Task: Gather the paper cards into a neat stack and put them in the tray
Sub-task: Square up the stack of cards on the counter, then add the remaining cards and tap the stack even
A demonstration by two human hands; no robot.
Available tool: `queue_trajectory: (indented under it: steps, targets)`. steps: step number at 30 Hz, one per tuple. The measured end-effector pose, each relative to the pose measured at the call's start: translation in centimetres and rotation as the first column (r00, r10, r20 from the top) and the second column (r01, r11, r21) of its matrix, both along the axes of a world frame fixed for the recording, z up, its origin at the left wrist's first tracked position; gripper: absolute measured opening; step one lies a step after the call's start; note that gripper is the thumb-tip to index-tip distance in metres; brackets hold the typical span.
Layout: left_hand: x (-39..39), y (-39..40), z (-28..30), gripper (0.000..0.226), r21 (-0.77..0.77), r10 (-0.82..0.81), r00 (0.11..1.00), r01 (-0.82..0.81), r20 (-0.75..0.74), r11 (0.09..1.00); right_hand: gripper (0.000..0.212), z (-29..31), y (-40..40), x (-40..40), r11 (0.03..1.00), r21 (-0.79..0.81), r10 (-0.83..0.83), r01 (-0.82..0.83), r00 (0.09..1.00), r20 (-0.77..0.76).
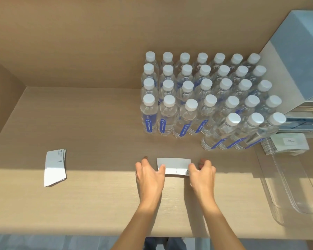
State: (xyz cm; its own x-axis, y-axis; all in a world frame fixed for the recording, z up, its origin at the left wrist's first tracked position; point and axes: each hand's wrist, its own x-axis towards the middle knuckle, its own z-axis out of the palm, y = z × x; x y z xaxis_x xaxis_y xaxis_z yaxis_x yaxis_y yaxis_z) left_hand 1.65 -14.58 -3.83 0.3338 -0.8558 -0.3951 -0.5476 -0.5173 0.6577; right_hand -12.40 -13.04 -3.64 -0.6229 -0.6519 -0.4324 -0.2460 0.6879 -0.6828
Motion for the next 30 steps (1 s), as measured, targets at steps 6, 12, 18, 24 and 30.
queue_trajectory:
  steps: [6, 12, 18, 24, 30]
  targets:
    - [10.1, 2.8, 0.3, 0.047, 0.002, 0.376, 0.913, -0.381, -0.157, 0.925, 0.034, 3.1, -0.1, 1.9, 0.983, -0.18, 0.033, -0.034, 0.999, -0.008]
    - [22.0, 4.8, 2.1, 0.027, 0.19, 0.779, 0.456, -0.798, -0.43, 0.571, 0.021, 6.1, -5.6, 12.5, 0.901, -0.199, 0.424, -0.385, 0.878, 0.224]
    - [27.7, 4.2, 2.3, 0.018, 0.342, 0.79, 0.066, -0.877, -0.609, 0.337, 0.027, 6.3, -10.9, 25.4, 0.645, -0.153, 0.764, -0.749, 0.628, 0.146]
    - [28.8, 1.4, 1.5, 0.036, 0.436, 0.756, -0.129, -0.872, -0.641, 0.221, 0.038, 3.6, -15.0, 35.0, 0.317, 0.062, 0.947, -0.947, 0.319, 0.041]
    - [28.7, -0.6, 0.9, 0.027, 0.504, 0.744, -0.247, -0.853, -0.621, 0.138, 0.044, -0.2, -16.4, 39.6, 0.072, 0.241, 0.988, -0.968, 0.036, -0.152]
